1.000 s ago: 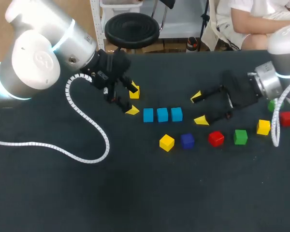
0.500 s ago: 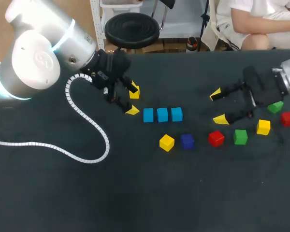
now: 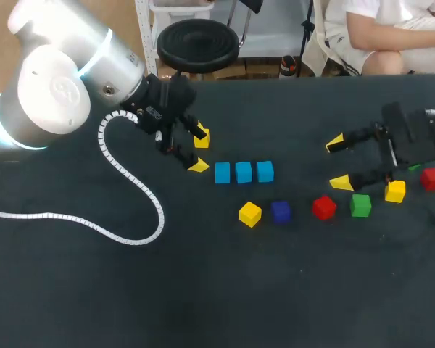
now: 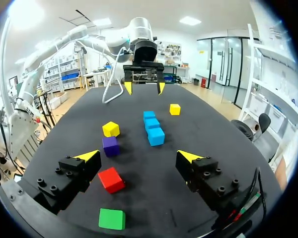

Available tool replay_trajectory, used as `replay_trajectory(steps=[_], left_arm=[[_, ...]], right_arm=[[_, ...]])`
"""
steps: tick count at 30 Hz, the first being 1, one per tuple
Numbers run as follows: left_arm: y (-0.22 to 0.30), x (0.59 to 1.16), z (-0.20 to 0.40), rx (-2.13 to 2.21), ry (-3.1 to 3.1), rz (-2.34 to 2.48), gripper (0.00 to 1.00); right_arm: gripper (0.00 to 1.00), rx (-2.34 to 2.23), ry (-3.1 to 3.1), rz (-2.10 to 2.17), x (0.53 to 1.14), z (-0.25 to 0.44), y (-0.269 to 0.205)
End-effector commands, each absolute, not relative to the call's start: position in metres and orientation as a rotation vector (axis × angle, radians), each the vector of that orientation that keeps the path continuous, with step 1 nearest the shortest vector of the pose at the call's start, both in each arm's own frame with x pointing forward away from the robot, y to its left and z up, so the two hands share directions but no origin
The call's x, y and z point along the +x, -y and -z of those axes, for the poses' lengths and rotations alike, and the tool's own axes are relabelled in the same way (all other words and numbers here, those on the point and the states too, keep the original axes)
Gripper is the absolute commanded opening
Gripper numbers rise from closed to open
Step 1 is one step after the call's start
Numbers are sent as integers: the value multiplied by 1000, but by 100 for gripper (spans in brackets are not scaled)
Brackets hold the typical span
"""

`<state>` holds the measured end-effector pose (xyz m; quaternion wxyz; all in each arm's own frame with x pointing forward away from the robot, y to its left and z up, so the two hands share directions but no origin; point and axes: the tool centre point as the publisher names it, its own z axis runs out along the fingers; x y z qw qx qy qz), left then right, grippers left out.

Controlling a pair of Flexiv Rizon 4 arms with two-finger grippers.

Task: Place the blue cubes, place green cubes on the blue cubes, place the yellow cubes on the green cubes, then place the red cubes on the yellow cubes, and place purple cube on the red cubes.

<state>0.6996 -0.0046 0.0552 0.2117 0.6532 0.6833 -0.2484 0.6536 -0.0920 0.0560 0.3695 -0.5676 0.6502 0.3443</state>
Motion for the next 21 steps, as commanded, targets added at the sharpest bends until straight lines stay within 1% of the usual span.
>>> replay_trajectory(steps=[1,12,15,21], left_arm=[[3,699,-55,1814,-1894,690,100],[3,699,-55,1814,-1894,690,100],[3,699,-55,1814,-1894,690,100],[3,699,-55,1814,-1894,690,100]], right_arm=[[100,-1465,-1671,-874,651,-58,97],[100,-1404,-1696,-763,625,-89,174],[100,-1393,-1693,-809,621,-88,182],[100,-1486,-1719,-835,603,-79,183]])
